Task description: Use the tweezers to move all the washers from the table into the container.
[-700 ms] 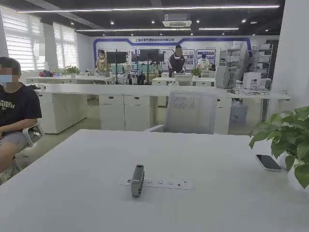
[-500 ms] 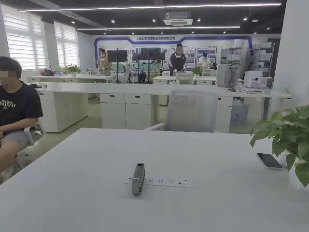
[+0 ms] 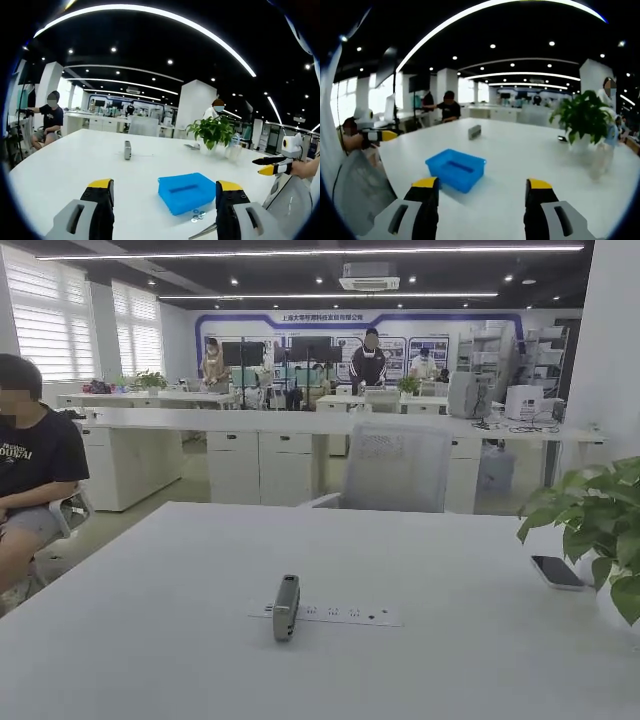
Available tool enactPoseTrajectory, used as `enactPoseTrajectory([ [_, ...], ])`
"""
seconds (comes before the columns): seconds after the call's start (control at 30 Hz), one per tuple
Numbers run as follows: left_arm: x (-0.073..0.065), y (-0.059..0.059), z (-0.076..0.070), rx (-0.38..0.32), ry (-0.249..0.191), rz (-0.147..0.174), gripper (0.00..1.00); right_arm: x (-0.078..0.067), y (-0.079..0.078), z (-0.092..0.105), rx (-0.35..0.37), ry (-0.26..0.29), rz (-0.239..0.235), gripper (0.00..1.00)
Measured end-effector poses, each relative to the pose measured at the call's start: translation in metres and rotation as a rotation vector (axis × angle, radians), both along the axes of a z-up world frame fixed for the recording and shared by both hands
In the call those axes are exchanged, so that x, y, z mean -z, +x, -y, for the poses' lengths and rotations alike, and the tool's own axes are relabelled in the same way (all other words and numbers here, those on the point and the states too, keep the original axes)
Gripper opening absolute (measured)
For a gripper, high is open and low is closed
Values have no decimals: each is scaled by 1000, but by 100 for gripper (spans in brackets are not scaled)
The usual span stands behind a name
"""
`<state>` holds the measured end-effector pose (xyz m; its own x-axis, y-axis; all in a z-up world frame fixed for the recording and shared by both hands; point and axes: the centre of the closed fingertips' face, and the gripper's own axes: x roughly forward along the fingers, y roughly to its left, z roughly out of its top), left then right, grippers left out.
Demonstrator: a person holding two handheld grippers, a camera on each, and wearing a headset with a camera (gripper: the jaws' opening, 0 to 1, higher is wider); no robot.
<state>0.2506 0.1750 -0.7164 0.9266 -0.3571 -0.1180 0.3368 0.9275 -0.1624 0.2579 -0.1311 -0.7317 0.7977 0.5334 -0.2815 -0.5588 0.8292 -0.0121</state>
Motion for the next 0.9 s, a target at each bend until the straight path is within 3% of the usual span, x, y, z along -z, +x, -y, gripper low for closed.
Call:
enactPoseTrajectory([
  [0.9,2,-1,2,13,12,-12,84,-1,-1,-1,-5,12,-7,68],
])
